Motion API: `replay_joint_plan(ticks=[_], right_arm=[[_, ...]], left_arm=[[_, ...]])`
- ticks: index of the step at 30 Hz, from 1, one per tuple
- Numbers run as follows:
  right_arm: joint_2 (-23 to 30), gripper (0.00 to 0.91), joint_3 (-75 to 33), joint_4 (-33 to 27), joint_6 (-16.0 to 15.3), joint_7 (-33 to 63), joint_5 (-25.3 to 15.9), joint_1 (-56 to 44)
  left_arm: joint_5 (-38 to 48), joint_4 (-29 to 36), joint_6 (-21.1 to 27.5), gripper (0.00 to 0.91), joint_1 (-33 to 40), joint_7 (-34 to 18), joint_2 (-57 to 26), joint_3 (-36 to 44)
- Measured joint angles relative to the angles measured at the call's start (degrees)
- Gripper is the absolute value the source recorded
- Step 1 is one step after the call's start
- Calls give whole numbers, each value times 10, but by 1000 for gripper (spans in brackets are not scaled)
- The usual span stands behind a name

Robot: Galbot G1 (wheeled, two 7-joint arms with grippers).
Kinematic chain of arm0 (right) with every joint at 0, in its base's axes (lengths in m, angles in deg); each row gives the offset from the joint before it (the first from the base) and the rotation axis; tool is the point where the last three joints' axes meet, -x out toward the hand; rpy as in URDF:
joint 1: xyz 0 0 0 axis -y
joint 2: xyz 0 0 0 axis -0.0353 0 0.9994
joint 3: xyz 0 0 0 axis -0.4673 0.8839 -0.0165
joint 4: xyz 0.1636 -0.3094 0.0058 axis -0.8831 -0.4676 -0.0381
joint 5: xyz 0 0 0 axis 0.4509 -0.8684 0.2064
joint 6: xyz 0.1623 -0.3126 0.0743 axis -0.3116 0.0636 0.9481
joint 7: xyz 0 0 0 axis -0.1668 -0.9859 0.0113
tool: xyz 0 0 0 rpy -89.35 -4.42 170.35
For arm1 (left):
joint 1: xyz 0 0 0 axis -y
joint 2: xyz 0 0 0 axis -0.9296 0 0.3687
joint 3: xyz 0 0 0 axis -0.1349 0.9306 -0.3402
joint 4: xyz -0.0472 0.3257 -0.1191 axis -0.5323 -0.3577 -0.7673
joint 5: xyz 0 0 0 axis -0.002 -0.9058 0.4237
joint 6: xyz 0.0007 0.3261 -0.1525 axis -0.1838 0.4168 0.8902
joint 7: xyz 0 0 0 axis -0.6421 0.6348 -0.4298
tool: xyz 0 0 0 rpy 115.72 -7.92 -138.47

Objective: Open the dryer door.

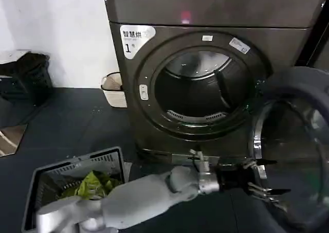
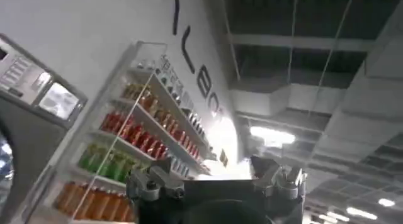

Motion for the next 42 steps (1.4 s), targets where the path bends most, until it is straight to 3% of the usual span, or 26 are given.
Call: replay_joint_plan(ticks=[12, 25, 39, 42], right_arm=[[2, 907, 3, -1, 6, -3, 0, 2], [3, 907, 15, 4, 6, -3, 0, 8], [4, 907, 31, 9, 8, -3, -2, 15], [2, 907, 24, 10, 8, -1, -1, 12]], left_arm=[[-34, -97, -22, 907, 10, -38, 109, -4], [-86, -162, -51, 907, 22, -110, 108, -25], [-91, -172, -66, 907, 26, -113, 108, -31], [-89, -162, -92, 907, 26, -121, 108, -28]])
